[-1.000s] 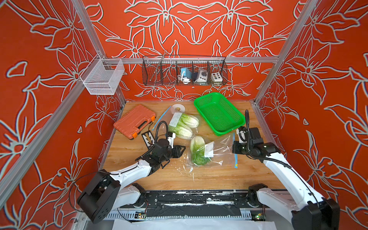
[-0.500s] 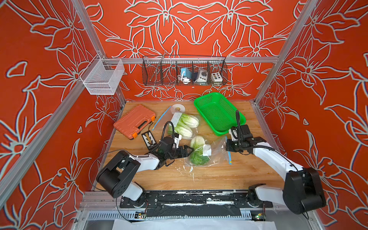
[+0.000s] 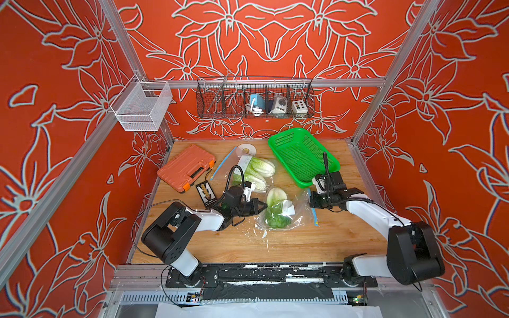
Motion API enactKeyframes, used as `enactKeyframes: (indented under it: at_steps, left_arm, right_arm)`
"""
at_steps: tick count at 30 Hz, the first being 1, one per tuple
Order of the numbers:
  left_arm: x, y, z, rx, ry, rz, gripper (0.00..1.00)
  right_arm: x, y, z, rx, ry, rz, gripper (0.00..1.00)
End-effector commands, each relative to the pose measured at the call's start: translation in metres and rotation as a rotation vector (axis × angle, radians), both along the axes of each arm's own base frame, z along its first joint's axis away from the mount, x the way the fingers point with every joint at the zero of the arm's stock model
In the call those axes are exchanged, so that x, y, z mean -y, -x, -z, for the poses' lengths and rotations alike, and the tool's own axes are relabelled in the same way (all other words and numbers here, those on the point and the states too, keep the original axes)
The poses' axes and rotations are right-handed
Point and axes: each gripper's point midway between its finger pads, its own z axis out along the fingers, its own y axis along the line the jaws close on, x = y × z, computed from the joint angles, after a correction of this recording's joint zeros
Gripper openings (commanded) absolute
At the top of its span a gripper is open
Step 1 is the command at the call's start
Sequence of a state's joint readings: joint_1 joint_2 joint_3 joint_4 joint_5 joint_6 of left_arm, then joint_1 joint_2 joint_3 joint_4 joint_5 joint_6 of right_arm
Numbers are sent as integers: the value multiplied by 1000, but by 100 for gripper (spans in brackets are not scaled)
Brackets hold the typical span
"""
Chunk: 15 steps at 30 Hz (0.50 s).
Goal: Open the zip-top bag and take out the chinese cabbages
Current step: Adjust the zipper food storage bag at the center of the board.
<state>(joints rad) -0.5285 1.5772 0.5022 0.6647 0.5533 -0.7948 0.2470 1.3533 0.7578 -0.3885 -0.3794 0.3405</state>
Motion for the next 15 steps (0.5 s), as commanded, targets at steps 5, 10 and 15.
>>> enactKeyframes:
  at_steps: [5,10,15]
  left_arm:
    - [-40,-2,-2,41,-48,-129,0]
    - [-80,7,3,57,-118,-266,0]
    - [-92,6,3,63,-133,-309,0]
  right_arm:
    - [-42,-13,-34,122,-77,-193,0]
    - [-32,-19,-37,133,49,-130,0]
    - [21,-12,-18,60,324,3,0]
